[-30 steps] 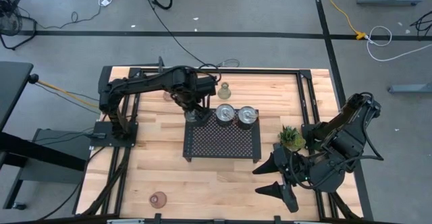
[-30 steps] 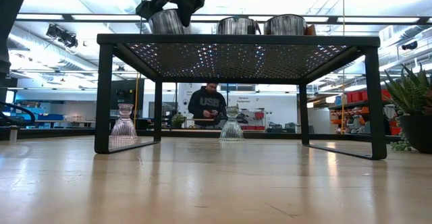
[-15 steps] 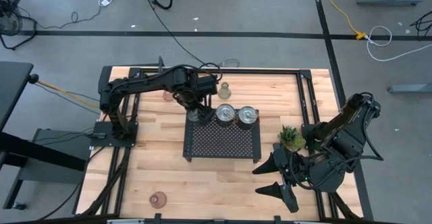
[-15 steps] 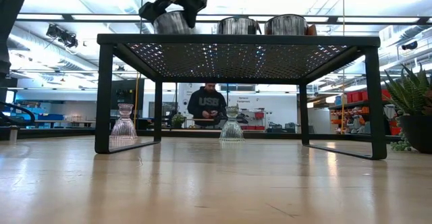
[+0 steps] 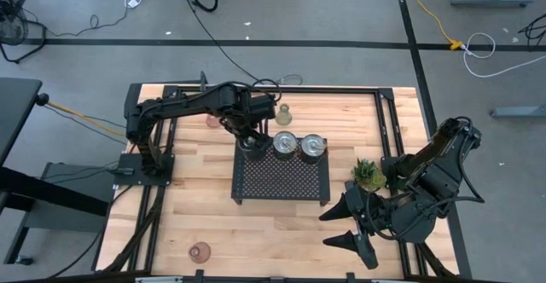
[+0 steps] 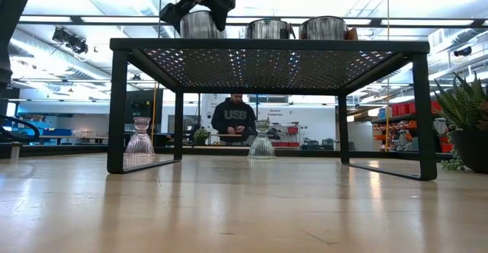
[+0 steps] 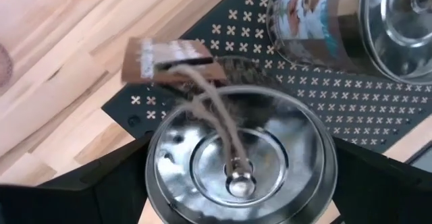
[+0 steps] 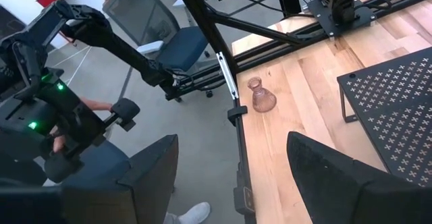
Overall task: Pick & Place candle stick holders
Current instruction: Put the brown scented candle on the shelf aligned with the other scented candles
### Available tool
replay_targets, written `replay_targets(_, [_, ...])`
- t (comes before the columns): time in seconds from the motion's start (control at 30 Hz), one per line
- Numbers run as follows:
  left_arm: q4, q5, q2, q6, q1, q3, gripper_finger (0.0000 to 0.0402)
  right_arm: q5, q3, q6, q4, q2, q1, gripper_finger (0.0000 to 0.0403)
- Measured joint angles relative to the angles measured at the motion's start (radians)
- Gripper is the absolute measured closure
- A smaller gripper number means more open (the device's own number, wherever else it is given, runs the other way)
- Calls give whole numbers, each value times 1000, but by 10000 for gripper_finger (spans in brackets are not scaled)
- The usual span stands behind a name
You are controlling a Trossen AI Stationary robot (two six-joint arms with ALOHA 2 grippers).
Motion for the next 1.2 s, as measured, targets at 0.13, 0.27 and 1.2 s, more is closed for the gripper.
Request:
replay_targets(0.13, [0,12,0,0,-2,0,16,0,0,0,0,0,0,128])
replay_targets(0.27, [5,5,0,0,-1,0,15,0,0,-7,0,0,0,128])
replay_targets(1.2, [78,-7,0,27,-1,0,15,0,0,-15,0,0,0,128])
